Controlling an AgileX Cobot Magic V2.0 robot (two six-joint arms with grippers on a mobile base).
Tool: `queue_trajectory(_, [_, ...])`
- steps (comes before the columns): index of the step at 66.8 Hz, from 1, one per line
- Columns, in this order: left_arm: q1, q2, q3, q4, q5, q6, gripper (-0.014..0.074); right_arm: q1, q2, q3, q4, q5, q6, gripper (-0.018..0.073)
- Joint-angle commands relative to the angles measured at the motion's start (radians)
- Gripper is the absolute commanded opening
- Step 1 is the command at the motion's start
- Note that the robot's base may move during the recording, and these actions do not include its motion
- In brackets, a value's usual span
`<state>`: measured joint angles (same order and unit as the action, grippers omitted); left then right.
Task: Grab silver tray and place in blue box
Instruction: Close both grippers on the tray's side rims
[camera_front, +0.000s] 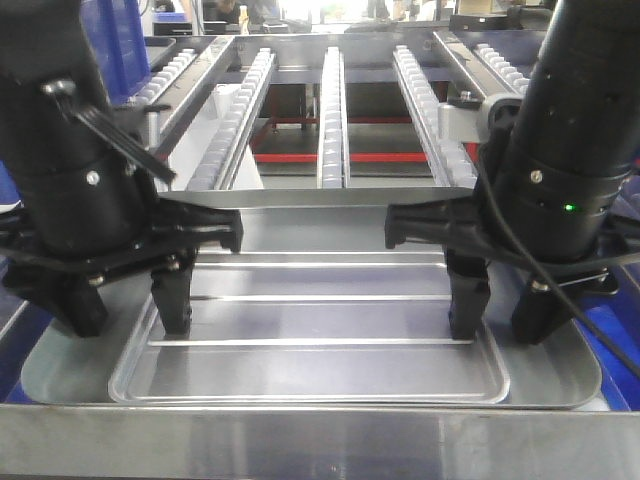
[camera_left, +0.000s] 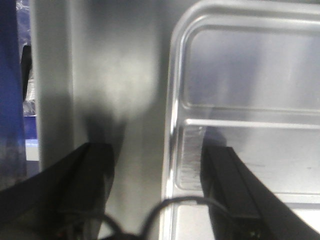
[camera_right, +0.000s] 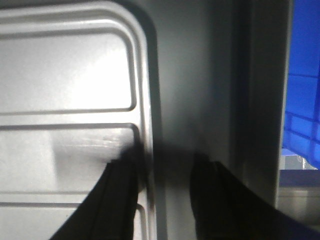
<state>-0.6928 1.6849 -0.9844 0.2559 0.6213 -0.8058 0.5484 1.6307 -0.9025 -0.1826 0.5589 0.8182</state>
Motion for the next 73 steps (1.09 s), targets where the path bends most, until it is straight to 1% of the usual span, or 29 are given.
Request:
queue_trajectory(1, [-0.006, -0.024, -0.024, 0.011, -0.014, -0.001, 0.0295, 0.002, -0.034, -0.027, -0.009, -0.026, -0.008, 0.0382])
queue_trajectory(29, [-0.006, -0.022, -0.024, 0.011, -0.011, -0.001, 0.0293, 0.002, -0.034, -0.027, -0.009, -0.032, -0.008, 0.0382])
queue_trajectory(36, [-0.006, -0.022, -0.024, 0.011, -0.011, -0.001, 0.0247, 0.002, -0.034, -0.027, -0.009, -0.034, -0.008, 0.0382])
queue_trajectory(41, [-0.006, -0.022, -0.024, 0.007, -0.011, -0.001, 0.0183, 0.002, -0.034, -0.027, -0.009, -0.035, -0.008, 0.0374])
queue_trajectory(47, [-0.006, -0.022, -0.024, -0.002, -0.011, -0.001, 0.01, 0.002, -0.034, -0.027, -0.009, -0.036, -0.008, 0.0314])
queue_trajectory(54, [-0.006, -0.022, -0.024, -0.009, -0.002, -0.001, -0.0016, 0.002, -0.034, -0.027, -0.009, -0.035, -0.008, 0.0184])
queue_trajectory(57, [-0.006, -0.022, -0.024, -0.009, 0.0, -0.001, -0.001, 0.002, -0.034, -0.027, -0.009, -0.035, -0.008, 0.0123])
queue_trajectory(62, [-0.006, -0.022, -0.024, -0.009, 0.0, -0.001, -0.001, 0.002, -0.034, -0.027, -0.009, -0.035, -0.008, 0.005])
queue_trajectory(73, [-0.006, -0.022, -0.024, -0.009, 0.0, -0.001, -0.001, 0.002, -0.034, -0.027, -0.009, -0.035, -0.008, 0.0051])
